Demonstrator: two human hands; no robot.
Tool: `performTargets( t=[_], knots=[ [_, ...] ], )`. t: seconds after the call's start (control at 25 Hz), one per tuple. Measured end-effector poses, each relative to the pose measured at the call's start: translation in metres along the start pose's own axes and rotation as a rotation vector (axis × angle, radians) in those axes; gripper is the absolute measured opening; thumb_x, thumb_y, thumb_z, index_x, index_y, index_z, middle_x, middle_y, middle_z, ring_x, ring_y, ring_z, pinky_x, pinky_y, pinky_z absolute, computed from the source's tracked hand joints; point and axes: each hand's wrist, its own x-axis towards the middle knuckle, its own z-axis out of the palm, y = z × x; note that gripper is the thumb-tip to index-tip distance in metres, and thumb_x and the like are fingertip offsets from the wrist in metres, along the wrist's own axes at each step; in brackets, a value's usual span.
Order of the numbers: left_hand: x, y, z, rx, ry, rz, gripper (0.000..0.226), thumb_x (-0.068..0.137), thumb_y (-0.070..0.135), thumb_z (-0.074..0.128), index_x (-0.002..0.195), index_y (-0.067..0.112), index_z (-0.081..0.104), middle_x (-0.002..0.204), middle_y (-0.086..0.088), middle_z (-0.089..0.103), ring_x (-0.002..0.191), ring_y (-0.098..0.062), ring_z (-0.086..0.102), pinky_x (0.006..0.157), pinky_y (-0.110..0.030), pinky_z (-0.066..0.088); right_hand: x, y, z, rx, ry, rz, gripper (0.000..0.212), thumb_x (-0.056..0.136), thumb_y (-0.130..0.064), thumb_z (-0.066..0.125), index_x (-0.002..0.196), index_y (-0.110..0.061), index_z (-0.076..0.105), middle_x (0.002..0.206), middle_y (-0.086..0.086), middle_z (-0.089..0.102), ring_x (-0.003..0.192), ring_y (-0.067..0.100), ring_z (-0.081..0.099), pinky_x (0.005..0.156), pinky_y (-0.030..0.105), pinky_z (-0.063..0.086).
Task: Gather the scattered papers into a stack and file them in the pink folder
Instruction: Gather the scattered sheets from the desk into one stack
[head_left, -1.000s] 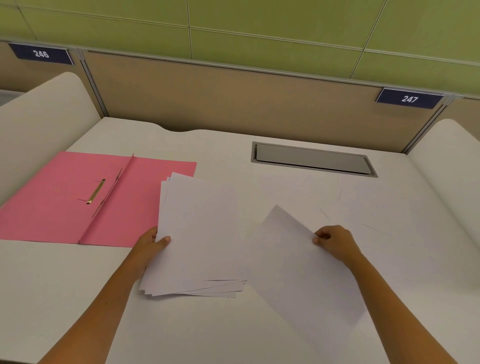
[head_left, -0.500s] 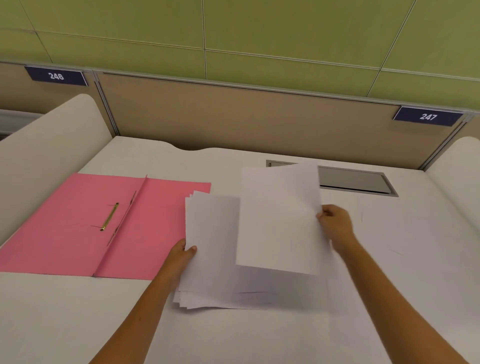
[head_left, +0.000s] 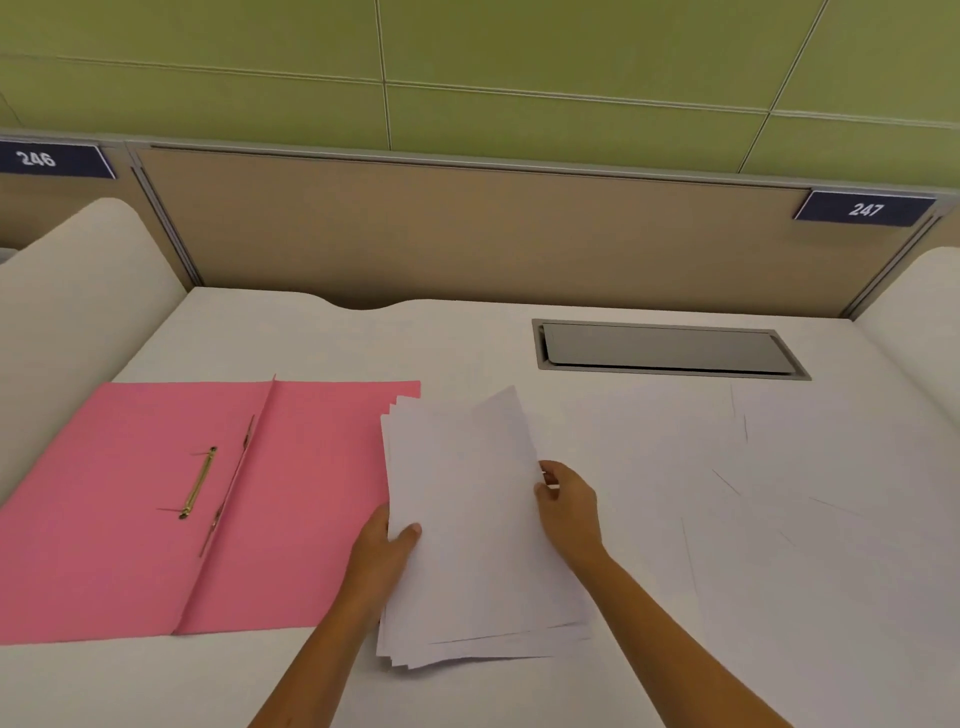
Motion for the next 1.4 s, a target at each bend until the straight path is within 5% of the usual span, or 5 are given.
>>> performTargets(
  t=[0.32,0.6,0.88,1.24,1.4],
  knots=[
    [0.008,0.01,0.023,-0.015,0.009,0.13,0.023,0.095,0.014,0.053,0.115,0.025,0.054,0.109,0.005,0.065,0.102,-0.02,0.063,0.09,-0.039,0.05,0.024,0.097,-0.109,-0.354,0.278,0.06,0.048,0.094,-0.018,0.052,0.14,-0.007,0.042,0.149,0.014,0.039,0.14,0.033,0.031,0.113,0.047,0.03],
    [0.008,0.011,0.055,-0.112,0.019,0.132,0.025,0.095,0.014,0.055,0.116,0.026,0.055,0.108,0.007,0.066,0.103,-0.021,0.063,0.091,-0.039,0.05,0.016,0.164,-0.19,-0.807,-0.054,0.279,0.073,0.085,-0.074,0.021,0.148,-0.044,0.001,0.161,-0.004,-0.009,0.148,0.031,-0.007,0.113,0.059,0.004],
    [0.0,0.007,0.076,-0.112,0.054,0.079,0.022,0.094,0.014,0.056,0.113,0.024,0.055,0.108,0.0,0.066,0.104,-0.03,0.063,0.096,-0.052,0.048,0.019,0.123,-0.13,-0.741,-0.16,0.201,0.089,0.069,-0.082,0.0,0.148,-0.042,-0.007,0.159,0.001,-0.021,0.145,0.037,-0.017,0.111,0.063,-0.002],
    [0.012,0.028,0.131,0.059,0.03,0.135,0.039,0.096,0.021,0.053,0.134,0.017,0.046,0.124,0.001,0.054,0.116,-0.025,0.053,0.102,-0.043,0.043,0.053,0.112,-0.184,-0.478,-0.028,0.051,0.042,0.094,-0.02,0.047,0.137,-0.02,0.046,0.144,0.01,0.04,0.128,0.034,0.039,0.103,0.042,0.036],
    [0.028,0.04,0.157,0.099,0.044,0.135,0.042,0.095,0.023,0.055,0.135,0.017,0.046,0.135,-0.003,0.054,0.124,-0.028,0.05,0.106,-0.047,0.04,0.108,0.143,-0.248,-0.557,-0.006,0.096,0.05,0.09,-0.013,0.055,0.138,-0.02,0.043,0.146,0.011,0.036,0.129,0.037,0.037,0.104,0.045,0.037]
  ],
)
